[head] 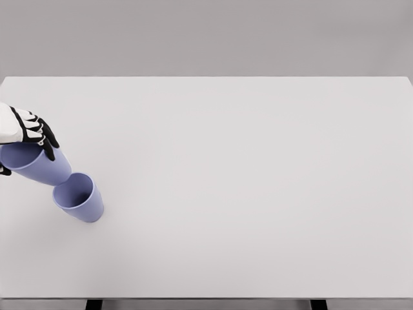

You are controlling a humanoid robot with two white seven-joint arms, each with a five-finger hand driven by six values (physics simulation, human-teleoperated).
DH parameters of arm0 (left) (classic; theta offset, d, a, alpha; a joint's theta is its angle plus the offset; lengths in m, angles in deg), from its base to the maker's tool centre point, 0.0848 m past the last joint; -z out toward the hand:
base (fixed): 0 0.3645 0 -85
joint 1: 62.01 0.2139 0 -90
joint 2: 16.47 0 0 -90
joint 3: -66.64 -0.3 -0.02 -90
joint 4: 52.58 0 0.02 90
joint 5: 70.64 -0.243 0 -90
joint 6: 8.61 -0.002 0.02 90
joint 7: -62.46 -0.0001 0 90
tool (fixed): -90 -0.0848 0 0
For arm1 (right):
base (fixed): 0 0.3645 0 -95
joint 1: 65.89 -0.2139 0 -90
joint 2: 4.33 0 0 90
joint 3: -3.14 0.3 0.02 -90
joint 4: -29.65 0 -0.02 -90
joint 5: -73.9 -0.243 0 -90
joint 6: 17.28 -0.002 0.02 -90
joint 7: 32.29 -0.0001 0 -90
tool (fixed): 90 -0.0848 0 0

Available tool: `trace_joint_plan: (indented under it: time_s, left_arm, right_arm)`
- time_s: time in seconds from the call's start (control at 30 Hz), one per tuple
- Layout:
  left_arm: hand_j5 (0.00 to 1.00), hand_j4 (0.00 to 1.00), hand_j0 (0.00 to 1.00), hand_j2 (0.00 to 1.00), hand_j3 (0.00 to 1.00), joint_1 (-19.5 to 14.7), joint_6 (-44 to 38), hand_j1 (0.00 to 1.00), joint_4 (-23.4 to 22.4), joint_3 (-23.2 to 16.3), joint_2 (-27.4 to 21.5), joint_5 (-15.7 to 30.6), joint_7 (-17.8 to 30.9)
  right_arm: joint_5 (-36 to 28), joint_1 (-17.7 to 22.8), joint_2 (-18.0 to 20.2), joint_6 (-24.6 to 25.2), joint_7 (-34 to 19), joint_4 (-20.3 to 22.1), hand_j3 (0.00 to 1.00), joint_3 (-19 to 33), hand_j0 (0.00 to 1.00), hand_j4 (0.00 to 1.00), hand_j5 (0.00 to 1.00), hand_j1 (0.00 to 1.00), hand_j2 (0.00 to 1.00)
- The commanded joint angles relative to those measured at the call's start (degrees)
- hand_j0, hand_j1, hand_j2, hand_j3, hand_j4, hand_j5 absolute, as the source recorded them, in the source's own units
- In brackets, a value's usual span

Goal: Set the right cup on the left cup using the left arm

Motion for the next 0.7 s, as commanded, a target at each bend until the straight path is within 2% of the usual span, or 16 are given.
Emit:
trace_joint_plan:
  time_s: [0.0, 0.27, 0.67]
  left_arm:
    - [0.61, 0.61, 0.61, 0.61, 0.61, 0.00, -0.18, 0.61, 0.01, 0.06, -0.13, 0.48, 0.00]
    - [0.61, 0.61, 0.61, 0.61, 0.61, -0.17, -0.18, 0.61, 0.01, 0.33, -1.53, 3.29, 0.00]
    - [0.61, 0.61, 0.61, 0.61, 0.61, 0.18, -0.18, 0.61, 0.27, 0.15, -1.53, 3.29, 0.00]
  right_arm:
    - [-0.03, 0.00, 0.00, -0.03, -0.01, 0.00, 1.00, -0.02, 1.00, 1.00, 1.00, 1.00, 1.00]
    - [-0.03, 0.00, 0.00, -0.03, -0.01, 0.00, 1.00, 0.07, 1.00, 1.00, 1.00, 1.00, 1.00]
    - [0.06, 0.00, 0.00, -0.03, -0.01, 0.00, 1.00, -0.02, 1.00, 1.00, 1.00, 1.00, 1.00]
